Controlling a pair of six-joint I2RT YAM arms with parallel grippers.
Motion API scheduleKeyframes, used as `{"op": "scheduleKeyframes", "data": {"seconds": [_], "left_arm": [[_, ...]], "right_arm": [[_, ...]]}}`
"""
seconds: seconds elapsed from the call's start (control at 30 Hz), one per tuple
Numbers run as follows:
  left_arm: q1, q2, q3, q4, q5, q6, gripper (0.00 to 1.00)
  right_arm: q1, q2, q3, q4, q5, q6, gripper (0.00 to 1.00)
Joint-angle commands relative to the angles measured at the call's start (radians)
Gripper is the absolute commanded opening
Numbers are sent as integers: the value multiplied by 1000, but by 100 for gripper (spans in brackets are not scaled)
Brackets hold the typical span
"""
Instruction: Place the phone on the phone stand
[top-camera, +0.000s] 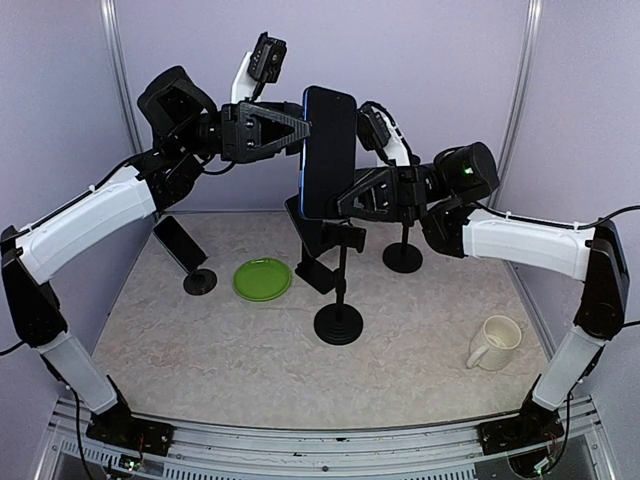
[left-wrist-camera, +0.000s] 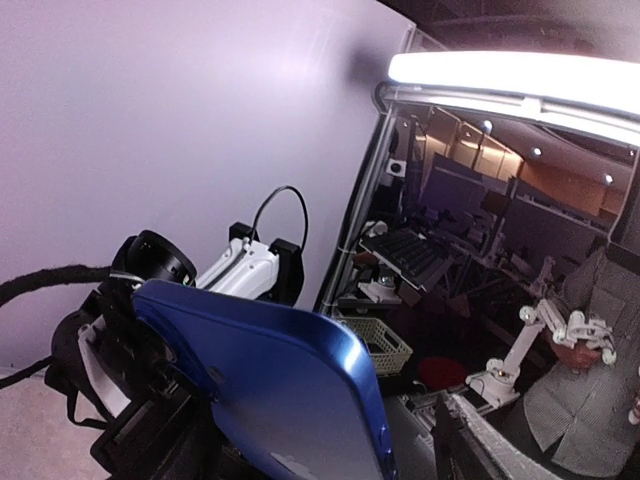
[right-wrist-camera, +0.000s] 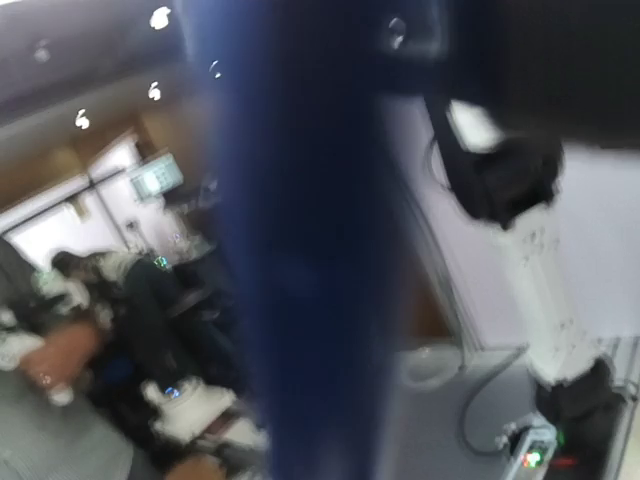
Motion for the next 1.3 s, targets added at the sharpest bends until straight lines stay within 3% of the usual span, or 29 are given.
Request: {"op": "scheduleKeyframes", "data": {"seconds": [0.0,0.03,0.13,0.27,0.33,0.47,0.6,0.73,1.0,1.17,1.27], "left_arm": [[16,8,4,30,-61,11,47],[20,-6,1,-22,-96,51,62],[25,-60,4,-187,-211,212,84],[38,-124,18,-330,-280,276,89],[42,-169,20,-423,-313,326,90],[48,-255,3,-616,-395,402,92],[40,-328,-53,-715,-506,414,92],[12,-397,-129,-770,-598,439,91],[-30,-455,-245,-820,-615,455,84],[-45,-499,-333,-778,-601,447,80],[-45,-501,-377,-733,-557,416,72]], "right_arm": [[9,10,30,97,9,131,0],[8,5,27,95,9,126,0],[9,-17,16,53,10,87,0],[8,-55,22,-115,12,-52,0],[8,-80,43,-314,20,-215,0],[9,-122,142,-898,108,-668,0],[8,-131,221,-1212,237,-907,0],[14,-166,206,-1345,335,-1023,0],[115,-216,207,-1700,502,-1266,0],[169,-251,164,-1756,568,-1300,0],[202,-249,162,-1785,617,-1316,0]]}}
